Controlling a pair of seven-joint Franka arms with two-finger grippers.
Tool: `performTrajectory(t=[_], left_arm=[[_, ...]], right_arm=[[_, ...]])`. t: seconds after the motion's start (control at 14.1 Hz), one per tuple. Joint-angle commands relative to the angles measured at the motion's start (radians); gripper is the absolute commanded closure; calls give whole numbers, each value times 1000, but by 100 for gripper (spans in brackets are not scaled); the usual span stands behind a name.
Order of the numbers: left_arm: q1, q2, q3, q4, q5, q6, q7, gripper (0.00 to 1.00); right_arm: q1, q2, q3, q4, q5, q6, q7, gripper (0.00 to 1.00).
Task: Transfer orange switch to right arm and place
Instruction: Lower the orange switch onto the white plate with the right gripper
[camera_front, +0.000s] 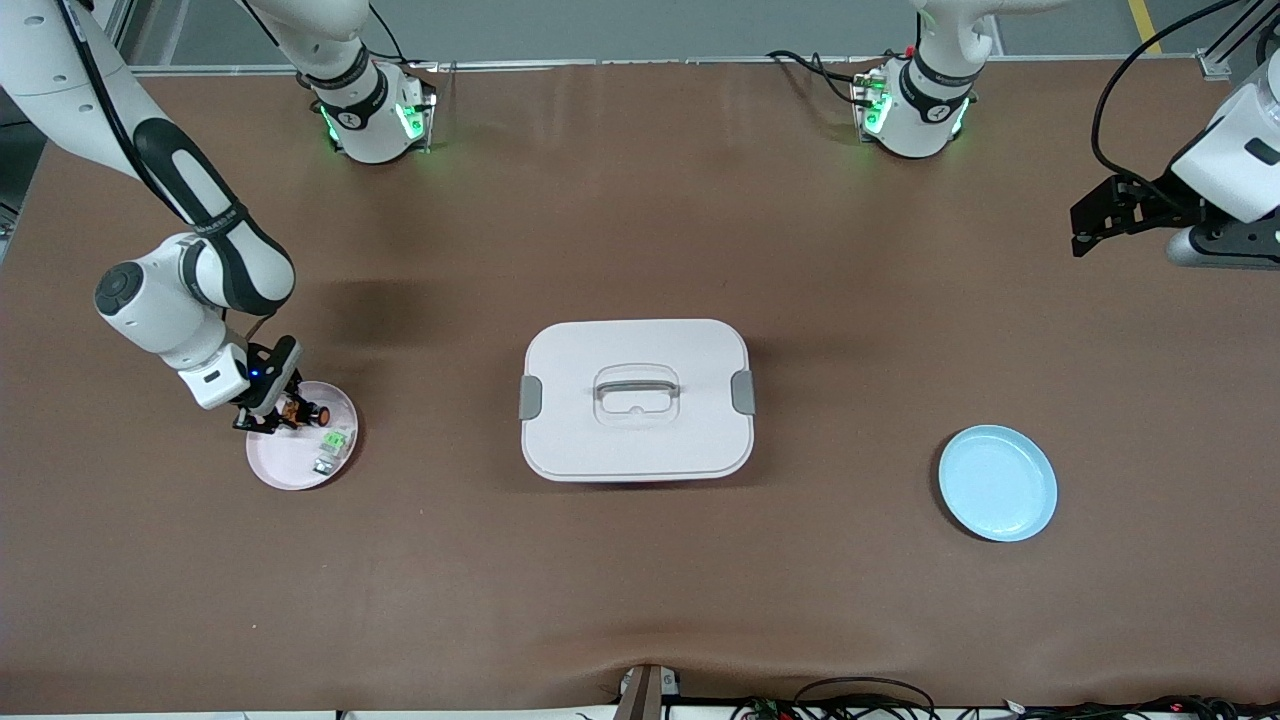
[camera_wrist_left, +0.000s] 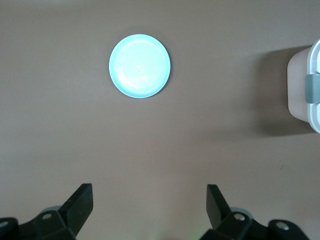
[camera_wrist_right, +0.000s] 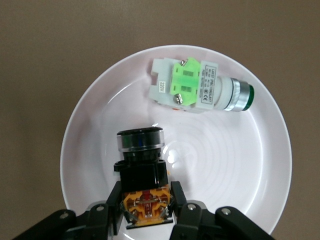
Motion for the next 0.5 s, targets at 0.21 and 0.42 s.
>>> performTrajectory(t=[0.21,0.42], left_arm=[[29,-17,1,5,-10,-23,22,0],[31,-17,1,6,-11,-23,22,0]], right_arm=[[-28,19,14,18,11,-1,-5,0],[-39,19,19,19,11,-12,-3,0]])
